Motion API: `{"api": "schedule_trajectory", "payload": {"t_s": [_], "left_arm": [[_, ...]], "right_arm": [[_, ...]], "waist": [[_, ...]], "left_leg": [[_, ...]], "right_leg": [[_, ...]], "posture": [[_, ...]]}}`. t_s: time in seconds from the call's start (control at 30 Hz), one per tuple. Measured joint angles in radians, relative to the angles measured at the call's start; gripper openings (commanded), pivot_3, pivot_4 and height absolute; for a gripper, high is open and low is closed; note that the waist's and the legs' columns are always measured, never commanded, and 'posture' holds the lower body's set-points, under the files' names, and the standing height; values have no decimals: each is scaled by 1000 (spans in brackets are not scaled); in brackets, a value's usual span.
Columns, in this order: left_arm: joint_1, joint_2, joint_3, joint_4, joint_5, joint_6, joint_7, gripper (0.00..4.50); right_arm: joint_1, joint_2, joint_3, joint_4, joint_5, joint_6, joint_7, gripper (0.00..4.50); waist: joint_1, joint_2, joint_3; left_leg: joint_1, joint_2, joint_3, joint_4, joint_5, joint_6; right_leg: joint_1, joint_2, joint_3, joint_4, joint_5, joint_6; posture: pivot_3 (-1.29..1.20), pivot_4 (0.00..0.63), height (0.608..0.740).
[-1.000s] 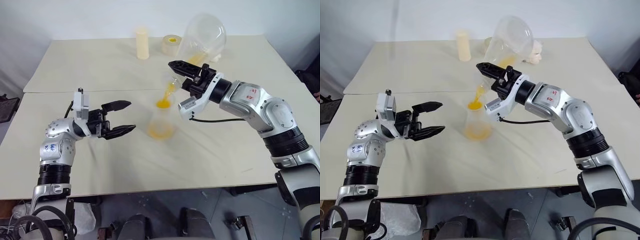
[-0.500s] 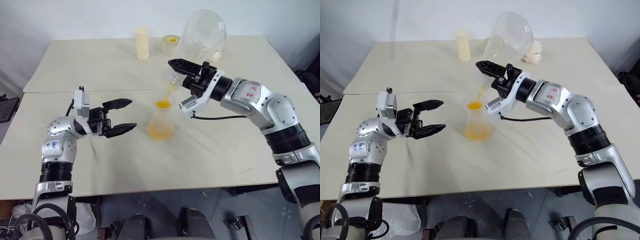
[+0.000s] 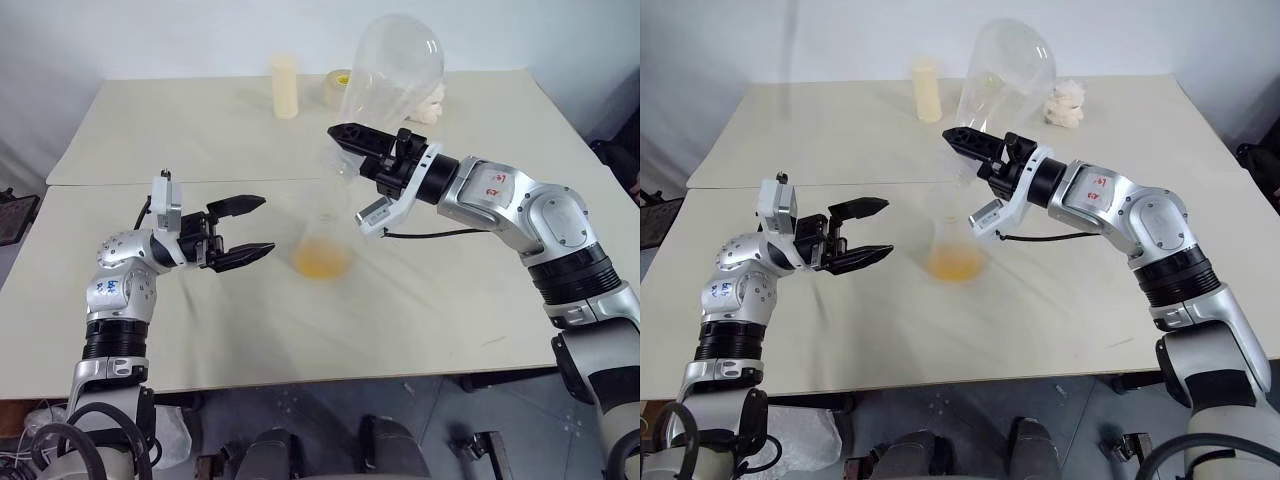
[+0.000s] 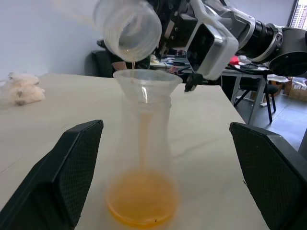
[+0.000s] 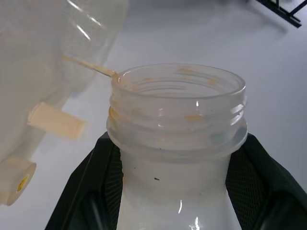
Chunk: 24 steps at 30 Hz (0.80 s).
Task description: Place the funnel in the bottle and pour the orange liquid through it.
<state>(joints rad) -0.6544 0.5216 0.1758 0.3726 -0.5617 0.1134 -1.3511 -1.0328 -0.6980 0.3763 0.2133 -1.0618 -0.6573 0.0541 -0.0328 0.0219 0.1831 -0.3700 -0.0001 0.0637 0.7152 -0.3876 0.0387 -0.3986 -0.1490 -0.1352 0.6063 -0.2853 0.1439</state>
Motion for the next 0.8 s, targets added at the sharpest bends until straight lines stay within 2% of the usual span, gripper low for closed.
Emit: {"api": "schedule_trajectory", "payload": {"t_s": [0.2, 0.3, 0.43, 0.57, 0.7, 0.8], "left_arm": [[-2, -3, 0, 25, 9, -7, -4, 4500], [-3, -6, 0, 35, 12, -11, -6, 4500], [-8, -10, 0, 37, 14, -19, -10, 4500], [-8, -11, 0, 38, 14, -21, -12, 4500], [-8, -11, 0, 38, 14, -21, -14, 4500], [-8, -11, 0, 38, 14, -21, -16, 4500]], "right_arm": [[0, 0, 3, 0, 1, 1, -2, 2466], [5, 1, -1, 0, 60, 16, 28, 2466], [71, 34, -69, -8, 232, 100, 126, 2466], [160, 98, -166, -57, 464, 275, 261, 2466], [242, 196, -328, -144, 741, 580, 370, 2466], [254, 229, -451, -172, 894, 792, 382, 2466]], "waist": [[-1, 0, 0], [0, 0, 0], [1, -1, 0], [1, -1, 0], [5, -1, 0], [6, -1, 0]], "left_leg": [[0, 0, 0, 0, 0, 0], [0, 0, 0, 0, 0, 0], [0, 0, 0, 0, 0, 0], [0, 0, -1, 0, 0, 0], [0, 0, -2, 1, 0, 0], [0, 0, -2, 1, 0, 1]], "right_leg": [[0, 0, 0, 0, 0, 0], [0, 0, 0, 0, 0, 0], [0, 0, 0, 0, 0, 0], [0, 0, -1, 1, 0, 0], [0, 0, -1, 2, 0, 0], [0, 0, 0, 3, 0, 0]], "posture": [[0, 150, 740], [0, 150, 740], [0, 150, 740], [0, 150, 740], [0, 150, 740], [0, 150, 740]]}}
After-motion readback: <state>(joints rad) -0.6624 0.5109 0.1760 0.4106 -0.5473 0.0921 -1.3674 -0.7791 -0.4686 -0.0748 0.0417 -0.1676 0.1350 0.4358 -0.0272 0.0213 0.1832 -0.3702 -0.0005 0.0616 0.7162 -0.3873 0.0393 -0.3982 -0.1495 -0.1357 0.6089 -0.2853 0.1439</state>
